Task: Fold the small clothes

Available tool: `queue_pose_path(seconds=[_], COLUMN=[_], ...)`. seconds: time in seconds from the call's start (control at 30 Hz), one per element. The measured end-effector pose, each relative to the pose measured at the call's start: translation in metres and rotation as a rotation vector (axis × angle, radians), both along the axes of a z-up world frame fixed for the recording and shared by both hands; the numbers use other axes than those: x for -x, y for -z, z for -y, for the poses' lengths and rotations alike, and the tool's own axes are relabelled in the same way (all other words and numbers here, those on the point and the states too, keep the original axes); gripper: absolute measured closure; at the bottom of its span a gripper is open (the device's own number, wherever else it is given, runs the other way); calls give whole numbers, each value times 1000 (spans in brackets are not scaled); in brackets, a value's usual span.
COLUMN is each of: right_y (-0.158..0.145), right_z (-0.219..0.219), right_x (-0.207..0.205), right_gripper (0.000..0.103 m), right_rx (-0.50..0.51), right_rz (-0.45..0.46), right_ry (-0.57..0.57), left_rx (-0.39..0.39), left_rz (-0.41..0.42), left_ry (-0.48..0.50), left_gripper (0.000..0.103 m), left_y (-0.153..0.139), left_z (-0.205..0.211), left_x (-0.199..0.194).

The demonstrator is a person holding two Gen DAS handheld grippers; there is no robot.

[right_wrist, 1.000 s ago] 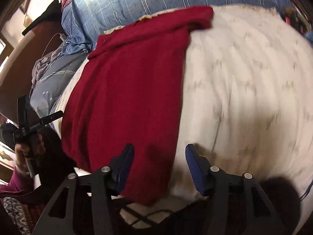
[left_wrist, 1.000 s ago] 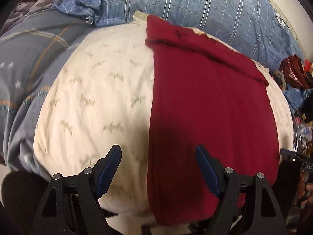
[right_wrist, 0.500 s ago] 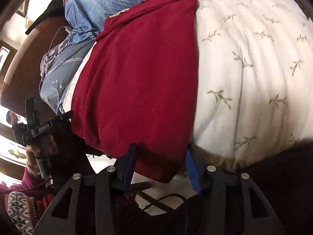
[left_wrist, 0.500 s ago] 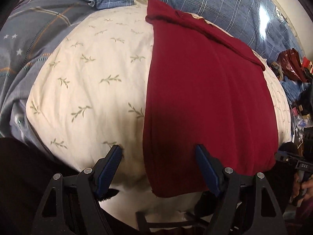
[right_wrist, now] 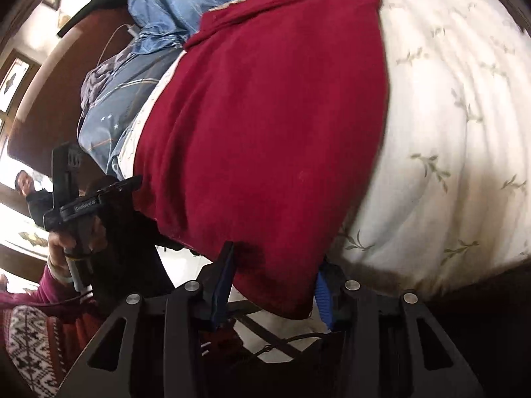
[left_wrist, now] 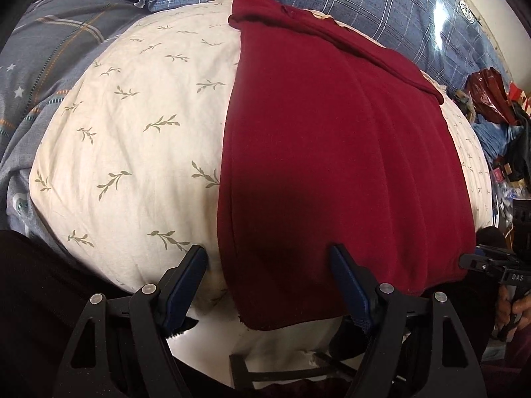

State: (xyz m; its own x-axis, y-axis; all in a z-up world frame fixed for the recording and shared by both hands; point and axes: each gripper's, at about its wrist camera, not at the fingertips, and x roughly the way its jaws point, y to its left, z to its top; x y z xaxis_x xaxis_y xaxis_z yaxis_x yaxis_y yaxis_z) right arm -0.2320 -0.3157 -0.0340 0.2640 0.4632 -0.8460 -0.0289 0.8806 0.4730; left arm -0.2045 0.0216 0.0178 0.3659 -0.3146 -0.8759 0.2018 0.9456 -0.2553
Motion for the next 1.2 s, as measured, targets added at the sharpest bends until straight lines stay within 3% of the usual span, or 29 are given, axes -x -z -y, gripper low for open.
queue_pose_path(seconds=[0.33,0.4,0.43,0.47,0.57,0.77,1.03,1.2], right_y=[2,1,0,0,-7,-13,-46,-70], right_z=[-3,-6,-6,-9,-14,-8,14,28], right_x=[1,1,1,1,0,-2,-22,-59], right_gripper=[60,68,80,87,89,89,90,90], right_rx=[-10,15,23,30,34,-43,-165,-153], right_rz=[3,8,10,14,42,62,216,323], right_ry=[3,-6,-10,-18,-51,-9,79,138], left_rx=[-31,-35,-38,-41,-22,8,104,115], left_rz=[9,7,8,9,6,-2,139,220], left_ry=[25,25,23,20,40,68,67,62], left_gripper=[44,47,49,56,83,96,97,98], left_y=[1,2,0,0,-4,-14,-64,-81], left_z=[3,4,4,4,4,1,-8,-1], left_x=[4,4,3,4,5,-1,-23,-53])
